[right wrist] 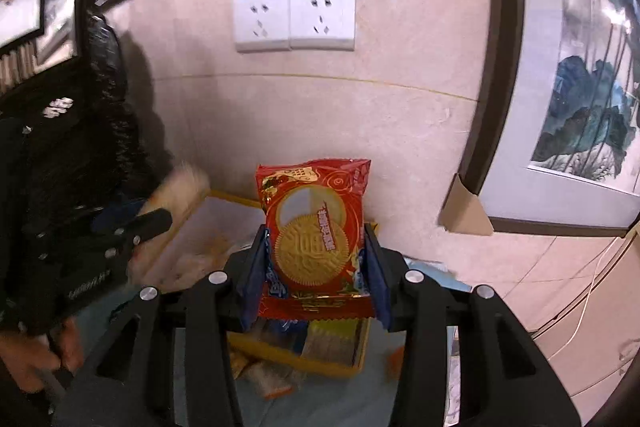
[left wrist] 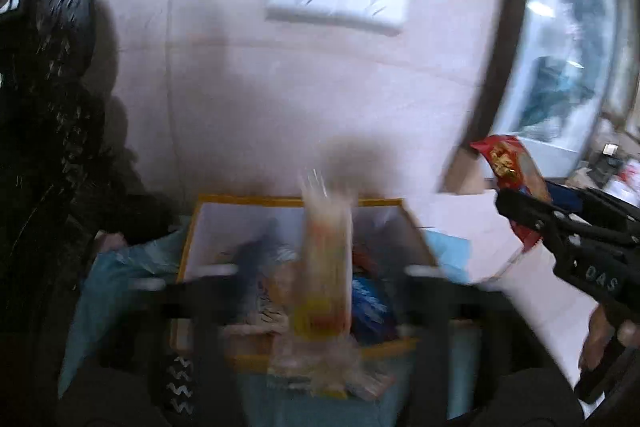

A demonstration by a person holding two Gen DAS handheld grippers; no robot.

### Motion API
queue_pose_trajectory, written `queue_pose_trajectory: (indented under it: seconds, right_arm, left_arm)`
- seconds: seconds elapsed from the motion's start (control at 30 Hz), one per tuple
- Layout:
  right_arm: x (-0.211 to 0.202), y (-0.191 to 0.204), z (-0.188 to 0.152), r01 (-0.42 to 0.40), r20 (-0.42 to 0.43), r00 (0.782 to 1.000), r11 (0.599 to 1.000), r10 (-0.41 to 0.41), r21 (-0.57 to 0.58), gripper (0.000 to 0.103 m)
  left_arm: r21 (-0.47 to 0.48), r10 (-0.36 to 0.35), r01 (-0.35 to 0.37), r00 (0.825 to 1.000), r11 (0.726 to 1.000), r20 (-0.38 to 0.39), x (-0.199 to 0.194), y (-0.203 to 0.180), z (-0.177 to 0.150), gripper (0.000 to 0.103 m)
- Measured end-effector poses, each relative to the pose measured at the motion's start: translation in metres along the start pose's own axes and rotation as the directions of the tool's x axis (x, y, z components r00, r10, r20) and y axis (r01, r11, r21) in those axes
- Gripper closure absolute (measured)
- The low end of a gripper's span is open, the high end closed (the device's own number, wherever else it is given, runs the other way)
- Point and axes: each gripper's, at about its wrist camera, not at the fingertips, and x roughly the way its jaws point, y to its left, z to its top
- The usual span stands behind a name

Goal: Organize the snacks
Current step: 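Carry both snacks over the yellow box and open both tools, then grasp the small candy bag with left tool while right tool grasps white-orange wafer pack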

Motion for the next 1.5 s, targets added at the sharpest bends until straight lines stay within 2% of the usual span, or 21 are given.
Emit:
queue_pose_trajectory:
  seconds: [0.03,0.07,0.1,0.17,0.3,0.47,0.53,0.6,0.7,0.8,0.93,1.0,1.03,1.1,1.23,1.33,1.5]
  right_arm:
    - [0.013,0.002,-0.004,0.035,-0.033,0.999,0.999,-0.036,-0.021,0.027]
    - [0.024,0.003,-0.010,0.048,-0.061,0.997,0.998,-0.050,-0.037,0.027]
    - [0.029,0.003,-0.017,0.015,-0.076,0.997,0.999,-0.018,-0.034,0.027]
    - [0.031,-0.001,-0.028,-0.008,-0.082,0.997,1.000,0.006,-0.022,0.027]
    - [0.025,-0.012,-0.051,-0.034,-0.095,0.995,0.999,0.036,0.021,0.027]
    - [0.006,-0.019,-0.090,-0.057,-0.122,0.990,0.996,0.065,0.073,0.027]
    - [0.004,-0.019,-0.105,-0.066,-0.145,0.986,0.992,0.081,0.105,0.027]
    - [0.004,-0.016,-0.122,-0.069,-0.177,0.980,0.990,0.091,0.124,0.027]
    - [0.007,-0.007,-0.150,-0.066,-0.235,0.967,0.988,0.099,0.141,0.027]
    - [0.007,-0.001,-0.164,-0.065,-0.258,0.960,0.986,0.104,0.152,0.027]
    - [0.012,0.007,-0.174,-0.066,-0.288,0.952,0.987,0.106,0.145,0.027]
    - [0.015,0.010,-0.176,-0.067,-0.299,0.948,0.989,0.104,0.133,0.027]
    - [0.019,0.012,-0.177,-0.068,-0.309,0.946,0.991,0.102,0.119,0.027]
    - [0.026,0.013,-0.177,-0.076,-0.316,0.943,0.991,0.107,0.110,0.027]
    - [0.044,0.022,-0.176,-0.111,-0.315,0.939,0.989,0.137,0.098,0.027]
    - [0.062,0.047,-0.175,-0.165,-0.311,0.937,0.986,0.156,-0.003,0.027]
    - [0.099,0.076,-0.175,-0.239,-0.373,0.908,0.967,0.193,-0.083,0.027]
  left_arm:
    - [-0.028,0.019,-0.019,1.000,0.999,-0.021,0.014,0.006,-0.005,0.002]
    - [-0.044,0.027,-0.030,0.998,0.999,-0.049,0.024,0.010,-0.009,0.002]
    - [-0.052,0.031,-0.036,0.996,0.998,-0.089,0.036,0.016,-0.016,0.002]
    - [-0.021,0.034,-0.036,0.994,0.999,-0.106,0.045,0.021,-0.027,0.002]
    - [0.064,0.046,-0.040,0.995,0.997,-0.092,0.043,0.025,-0.050,0.002]
    - [0.074,0.017,-0.006,0.990,0.997,-0.137,0.026,0.032,-0.088,0.002]
    - [0.097,0.009,0.008,0.983,0.995,-0.181,0.023,0.028,-0.112,0.002]
    - [0.112,0.007,0.021,0.969,0.993,-0.247,0.028,0.022,-0.141,0.002]
    - [0.133,0.011,0.029,0.957,0.991,-0.291,0.038,0.011,-0.164,0.002]
    - [0.139,0.017,0.023,0.960,0.990,-0.278,0.052,0.000,-0.169,0.002]
    - [0.097,0.033,-0.006,0.960,0.995,-0.277,0.082,-0.001,-0.166,0.002]
    - [0.099,0.083,-0.055,0.946,0.994,-0.312,0.102,0.004,-0.172,0.002]
    - [0.096,0.100,-0.071,0.932,0.993,-0.347,0.112,0.010,-0.177,0.002]
    - [0.096,0.106,-0.075,0.917,0.993,-0.386,0.119,0.022,-0.187,0.002]
    - [0.128,0.151,-0.114,0.930,0.985,-0.335,0.100,0.045,-0.195,0.002]
    - [0.122,0.172,-0.139,0.931,0.983,-0.324,0.089,0.066,-0.201,0.002]
    - [0.124,0.150,-0.116,0.933,0.986,-0.326,0.085,0.079,-0.203,0.002]
